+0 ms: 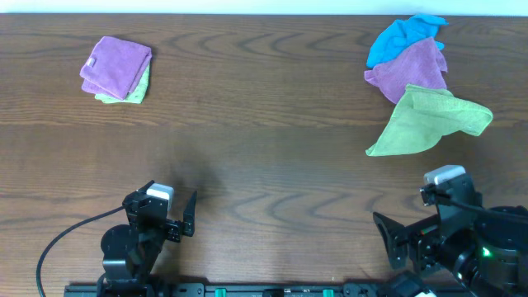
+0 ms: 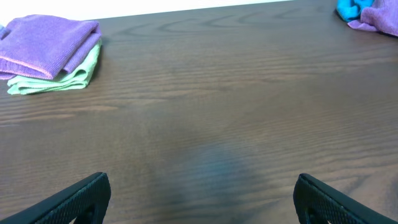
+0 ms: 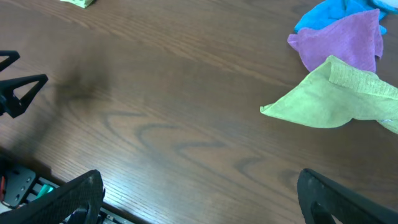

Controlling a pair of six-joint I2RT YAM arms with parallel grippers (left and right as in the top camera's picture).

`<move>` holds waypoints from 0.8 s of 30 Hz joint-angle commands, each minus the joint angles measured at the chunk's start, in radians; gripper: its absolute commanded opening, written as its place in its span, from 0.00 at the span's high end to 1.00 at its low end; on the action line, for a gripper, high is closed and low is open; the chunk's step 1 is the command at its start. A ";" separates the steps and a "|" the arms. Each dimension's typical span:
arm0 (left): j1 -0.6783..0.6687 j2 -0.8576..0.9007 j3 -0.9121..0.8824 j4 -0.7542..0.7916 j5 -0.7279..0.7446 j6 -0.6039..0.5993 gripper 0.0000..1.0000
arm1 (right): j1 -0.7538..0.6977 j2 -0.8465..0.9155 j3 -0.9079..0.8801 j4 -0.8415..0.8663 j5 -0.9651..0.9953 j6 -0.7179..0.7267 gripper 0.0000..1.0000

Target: Fold the cloth

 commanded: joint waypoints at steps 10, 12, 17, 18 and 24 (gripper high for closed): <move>-0.004 -0.008 -0.022 0.001 -0.021 0.000 0.05 | 0.008 -0.003 -0.001 0.001 0.014 0.008 0.01; -0.004 -0.008 -0.022 0.002 -0.021 0.000 0.04 | 0.008 -0.003 -0.001 0.001 0.014 0.008 0.01; -0.004 -0.008 -0.022 0.002 -0.021 0.000 0.05 | 0.008 -0.003 -0.001 0.001 0.014 0.008 0.01; -0.004 -0.008 -0.022 0.002 -0.021 0.000 0.05 | 0.008 -0.003 -0.001 0.001 0.014 0.008 0.01; -0.004 -0.008 -0.022 0.002 -0.021 0.000 0.05 | 0.002 -0.006 -0.015 0.010 0.097 -0.047 0.01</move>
